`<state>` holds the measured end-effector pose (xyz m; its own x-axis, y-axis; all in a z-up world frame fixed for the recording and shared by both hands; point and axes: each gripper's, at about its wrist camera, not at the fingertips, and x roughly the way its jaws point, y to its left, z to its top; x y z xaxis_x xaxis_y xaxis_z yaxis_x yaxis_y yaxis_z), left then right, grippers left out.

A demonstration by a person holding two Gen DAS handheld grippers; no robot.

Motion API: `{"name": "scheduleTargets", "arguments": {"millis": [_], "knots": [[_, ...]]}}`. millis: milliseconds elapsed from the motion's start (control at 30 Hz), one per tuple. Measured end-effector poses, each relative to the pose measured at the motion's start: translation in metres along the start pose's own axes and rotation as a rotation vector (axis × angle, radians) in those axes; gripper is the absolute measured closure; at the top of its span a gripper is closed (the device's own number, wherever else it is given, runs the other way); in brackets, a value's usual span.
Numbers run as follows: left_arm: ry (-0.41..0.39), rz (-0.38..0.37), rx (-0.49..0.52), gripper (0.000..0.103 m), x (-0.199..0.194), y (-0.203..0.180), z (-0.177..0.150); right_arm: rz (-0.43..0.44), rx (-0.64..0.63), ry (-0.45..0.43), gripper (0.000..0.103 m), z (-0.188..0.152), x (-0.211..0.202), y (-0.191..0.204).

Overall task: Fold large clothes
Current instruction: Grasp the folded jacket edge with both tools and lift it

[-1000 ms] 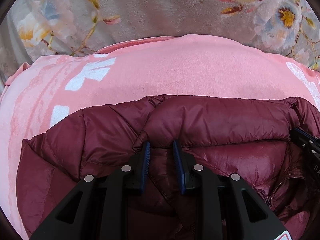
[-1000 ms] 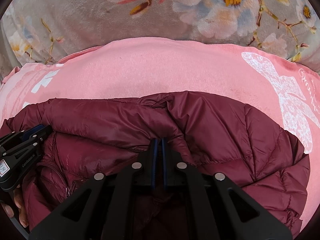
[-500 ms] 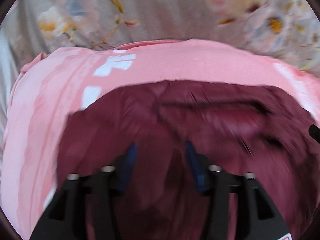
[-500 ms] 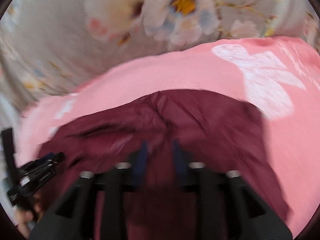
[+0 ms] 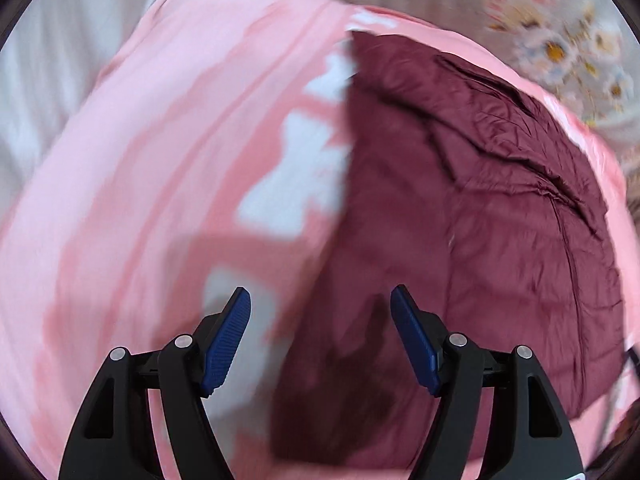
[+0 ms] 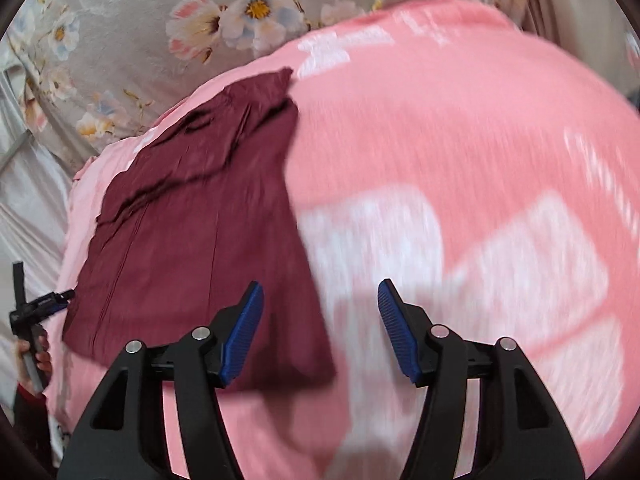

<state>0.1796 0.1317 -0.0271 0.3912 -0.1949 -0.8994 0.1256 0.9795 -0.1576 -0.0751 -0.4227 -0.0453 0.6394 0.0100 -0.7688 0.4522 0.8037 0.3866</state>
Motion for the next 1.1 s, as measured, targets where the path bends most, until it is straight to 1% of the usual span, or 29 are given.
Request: {"name": "scheduleTargets", "arguments": {"millis": [67, 133, 200, 233, 267, 300, 333, 367, 400, 433, 500, 533, 633, 733, 833, 967, 1033, 1100], "knots": [[0.012, -0.067, -0.076, 0.033, -0.001, 0.017, -0.014, 0.064, 0.040, -0.006, 0.045, -0.014, 0.002, 0.000], [-0.001, -0.088, -0.089, 0.033, -0.005, 0.018, -0.019, 0.095, 0.065, -0.001, 0.043, -0.020, 0.007, 0.006], [0.005, -0.111, -0.084, 0.033, -0.008, 0.012, -0.022, 0.113, 0.049, -0.011, 0.044, -0.021, 0.010, 0.019], [0.017, -0.147, -0.080, 0.033, -0.008, 0.008, -0.025, 0.119, 0.042, -0.017, 0.046, -0.021, 0.013, 0.027], [0.032, -0.176, -0.077, 0.038, -0.007, 0.005, -0.026, 0.123, 0.041, -0.023, 0.055, -0.021, 0.013, 0.032], [0.040, -0.198, -0.077, 0.057, -0.007, 0.003, -0.027, 0.123, 0.047, -0.031, 0.071, -0.021, 0.014, 0.036], [0.041, -0.191, -0.065, 0.069, -0.008, -0.002, -0.030, 0.115, 0.055, -0.038, 0.082, -0.021, 0.014, 0.038], [0.034, -0.187, -0.056, 0.087, -0.010, -0.003, -0.032, 0.123, 0.076, -0.058, 0.094, -0.021, 0.009, 0.039], [0.023, -0.189, -0.055, 0.097, -0.015, -0.004, -0.034, 0.148, 0.094, -0.083, 0.098, -0.022, 0.002, 0.040], [0.001, -0.207, -0.060, 0.098, -0.024, -0.002, -0.037, 0.159, 0.097, -0.102, 0.098, -0.024, -0.005, 0.041], [-0.029, -0.241, -0.063, 0.100, -0.040, 0.002, -0.040, 0.156, 0.052, -0.159, 0.100, -0.028, -0.030, 0.051], [-0.046, -0.262, -0.060, 0.100, -0.053, 0.006, -0.045, 0.157, 0.036, -0.173, 0.100, -0.030, -0.039, 0.053], [-0.101, -0.292, -0.038, 0.100, -0.088, 0.014, -0.054, 0.183, -0.018, -0.240, 0.100, -0.043, -0.085, 0.060], [-0.175, -0.324, -0.021, 0.100, -0.140, 0.027, -0.072, 0.203, -0.058, -0.312, 0.100, -0.054, -0.131, 0.063], [-0.246, -0.368, -0.016, 0.100, -0.186, 0.035, -0.082, 0.214, -0.106, -0.426, 0.100, -0.057, -0.185, 0.072], [-0.331, -0.403, -0.015, 0.100, -0.228, 0.031, -0.072, 0.229, -0.130, -0.542, 0.100, -0.040, -0.222, 0.088], [-0.372, -0.388, 0.008, 0.100, -0.240, 0.022, -0.060, 0.232, -0.151, -0.590, 0.100, -0.020, -0.230, 0.099], [-0.409, -0.358, 0.033, 0.100, -0.246, 0.012, -0.041, 0.227, -0.157, -0.613, 0.100, 0.005, -0.224, 0.106]]}}
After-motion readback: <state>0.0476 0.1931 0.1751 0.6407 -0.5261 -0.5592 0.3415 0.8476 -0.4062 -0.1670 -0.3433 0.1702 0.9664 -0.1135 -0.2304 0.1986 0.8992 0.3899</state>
